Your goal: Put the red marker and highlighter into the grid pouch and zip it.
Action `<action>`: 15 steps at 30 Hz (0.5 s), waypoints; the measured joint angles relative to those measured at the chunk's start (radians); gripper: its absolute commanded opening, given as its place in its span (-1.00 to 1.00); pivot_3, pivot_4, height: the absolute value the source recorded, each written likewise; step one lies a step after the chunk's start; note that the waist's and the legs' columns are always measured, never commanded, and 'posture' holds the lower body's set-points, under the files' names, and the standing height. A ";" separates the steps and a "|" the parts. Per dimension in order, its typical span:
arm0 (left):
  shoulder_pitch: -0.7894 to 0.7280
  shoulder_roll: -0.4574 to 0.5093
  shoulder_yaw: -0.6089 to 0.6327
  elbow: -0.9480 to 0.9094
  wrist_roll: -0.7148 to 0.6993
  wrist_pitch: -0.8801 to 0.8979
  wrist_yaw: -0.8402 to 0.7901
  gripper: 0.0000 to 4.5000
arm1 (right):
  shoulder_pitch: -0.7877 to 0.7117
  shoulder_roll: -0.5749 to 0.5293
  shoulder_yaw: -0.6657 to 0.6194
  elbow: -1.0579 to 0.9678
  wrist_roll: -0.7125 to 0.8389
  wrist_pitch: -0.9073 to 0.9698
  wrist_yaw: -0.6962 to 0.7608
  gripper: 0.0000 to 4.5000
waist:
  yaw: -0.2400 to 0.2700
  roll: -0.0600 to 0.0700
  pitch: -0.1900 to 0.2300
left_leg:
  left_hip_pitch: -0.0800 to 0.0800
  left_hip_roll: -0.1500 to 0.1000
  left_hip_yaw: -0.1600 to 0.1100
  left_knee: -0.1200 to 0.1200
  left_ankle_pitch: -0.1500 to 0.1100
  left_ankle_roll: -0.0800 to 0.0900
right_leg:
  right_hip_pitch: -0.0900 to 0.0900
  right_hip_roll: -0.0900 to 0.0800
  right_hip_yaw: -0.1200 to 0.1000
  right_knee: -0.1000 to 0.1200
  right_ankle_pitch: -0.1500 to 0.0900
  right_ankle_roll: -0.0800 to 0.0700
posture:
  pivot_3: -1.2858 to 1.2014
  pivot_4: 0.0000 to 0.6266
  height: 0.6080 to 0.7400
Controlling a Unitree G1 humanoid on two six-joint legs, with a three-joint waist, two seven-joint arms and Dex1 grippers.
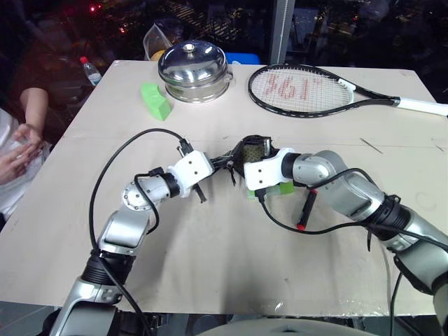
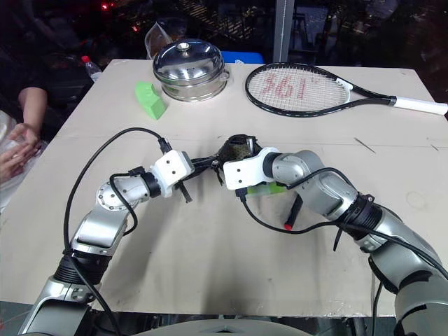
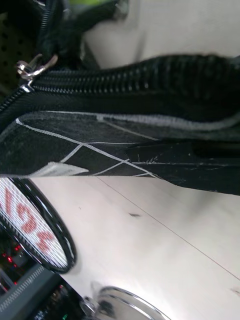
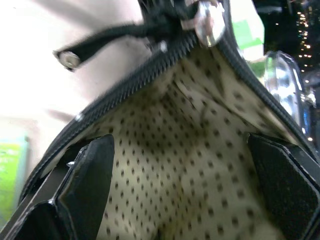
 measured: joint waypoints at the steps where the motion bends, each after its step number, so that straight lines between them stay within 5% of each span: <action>1: 0.008 0.004 0.013 0.000 -0.014 -0.005 -0.004 -1.00 | 0.043 0.016 -0.077 -0.054 0.084 0.068 0.032 0.97 | 0.001 0.000 0.000 | 0.000 0.000 -0.001 0.000 0.000 0.000 | 0.000 0.000 0.000 0.000 0.000 0.000 | 0.03 -0.52 1.00; 8: 0.065 0.107 0.136 0.050 -0.085 -0.054 -0.065 -1.00 | 0.145 -0.121 -0.442 -0.384 0.623 0.507 0.307 0.97 | 0.001 0.000 0.000 | 0.002 0.000 -0.002 0.000 -0.003 0.005 | 0.002 -0.005 -0.001 0.000 0.000 0.000 | 0.03 -0.52 1.00; 15: 0.103 0.121 0.160 0.114 -0.103 -0.136 -0.098 -1.00 | 0.134 -0.110 -0.234 -0.153 0.517 0.423 0.396 0.97 | -0.004 0.000 0.000 | 0.002 0.001 0.000 0.000 -0.003 0.004 | 0.001 -0.002 0.000 0.001 0.000 -0.001 | 0.03 -0.52 1.00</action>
